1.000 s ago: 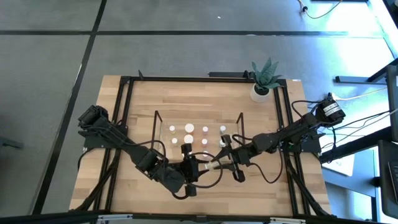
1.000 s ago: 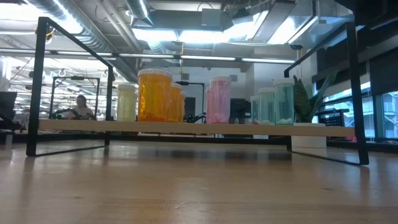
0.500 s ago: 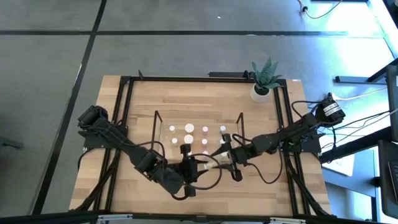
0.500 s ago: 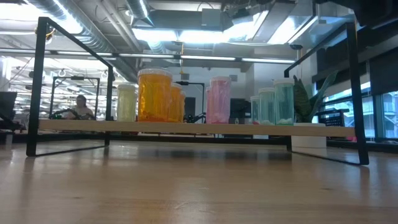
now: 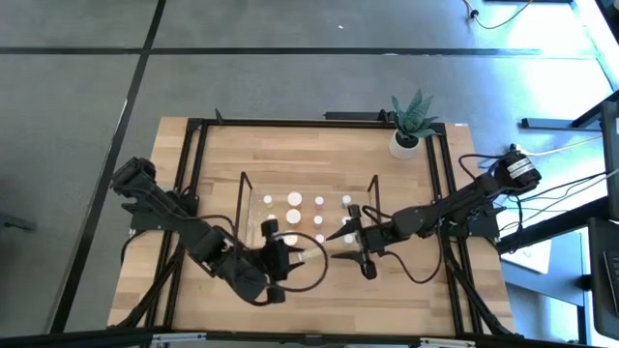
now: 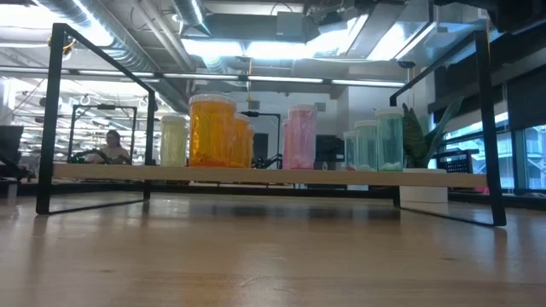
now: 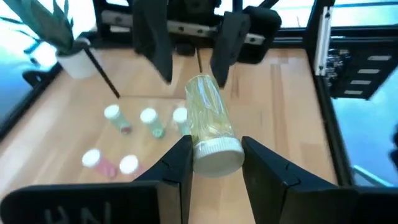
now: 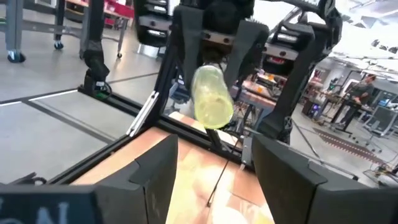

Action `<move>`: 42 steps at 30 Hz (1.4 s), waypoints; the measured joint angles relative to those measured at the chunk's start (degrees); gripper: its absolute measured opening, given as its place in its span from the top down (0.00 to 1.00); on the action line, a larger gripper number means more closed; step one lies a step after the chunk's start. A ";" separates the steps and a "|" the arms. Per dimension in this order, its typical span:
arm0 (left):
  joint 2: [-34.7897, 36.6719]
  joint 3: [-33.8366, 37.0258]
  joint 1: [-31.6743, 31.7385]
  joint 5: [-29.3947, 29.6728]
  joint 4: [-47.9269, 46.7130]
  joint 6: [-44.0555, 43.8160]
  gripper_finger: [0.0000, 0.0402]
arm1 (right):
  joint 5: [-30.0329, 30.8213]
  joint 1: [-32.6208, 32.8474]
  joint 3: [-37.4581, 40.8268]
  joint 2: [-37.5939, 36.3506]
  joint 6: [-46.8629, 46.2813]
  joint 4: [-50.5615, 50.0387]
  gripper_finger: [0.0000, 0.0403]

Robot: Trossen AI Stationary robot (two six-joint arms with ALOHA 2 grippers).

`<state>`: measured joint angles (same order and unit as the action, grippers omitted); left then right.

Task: Pick and place medicine bottles onto shelf by color
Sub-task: Put the yellow pill bottle aligned with the yellow pill bottle on the shelf

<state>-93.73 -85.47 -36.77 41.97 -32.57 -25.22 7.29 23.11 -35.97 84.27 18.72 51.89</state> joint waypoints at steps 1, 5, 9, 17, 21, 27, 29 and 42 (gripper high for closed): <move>0.82 0.00 -0.06 -0.66 -1.31 -1.22 0.75 | 0.02 0.00 0.00 -0.46 0.00 -0.53 0.49; 4.56 0.00 -0.20 -4.95 -8.88 -8.49 0.75 | 1.01 0.00 0.00 -1.93 -0.01 -3.62 0.49; 8.12 0.00 1.22 -10.46 -15.75 -14.27 0.75 | 0.85 0.00 0.00 -2.58 -0.02 -3.89 0.49; 10.86 -0.02 8.81 -29.66 -29.84 -22.78 0.75 | 0.66 0.00 0.00 -2.94 -0.11 -4.48 0.49; 9.29 -0.01 12.77 -38.55 -35.83 -24.16 0.75 | 0.66 -0.02 0.00 -4.93 -0.03 -6.91 0.49; 5.56 0.00 15.99 -47.48 -37.67 -22.72 0.75 | 0.66 -1.51 -3.16 -9.47 -3.72 -21.73 0.49; 4.09 0.00 16.76 -49.43 -37.71 -22.18 0.75 | 0.67 -2.31 -6.83 -9.86 -4.91 -30.67 0.49; -2.28 -0.01 22.10 -54.73 -39.55 -15.66 0.75 | 0.66 -6.13 -23.38 -9.38 -8.20 -63.50 0.49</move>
<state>-96.01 -85.48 -14.67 -12.75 -72.12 -40.87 7.94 16.98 -59.34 74.89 10.52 -11.61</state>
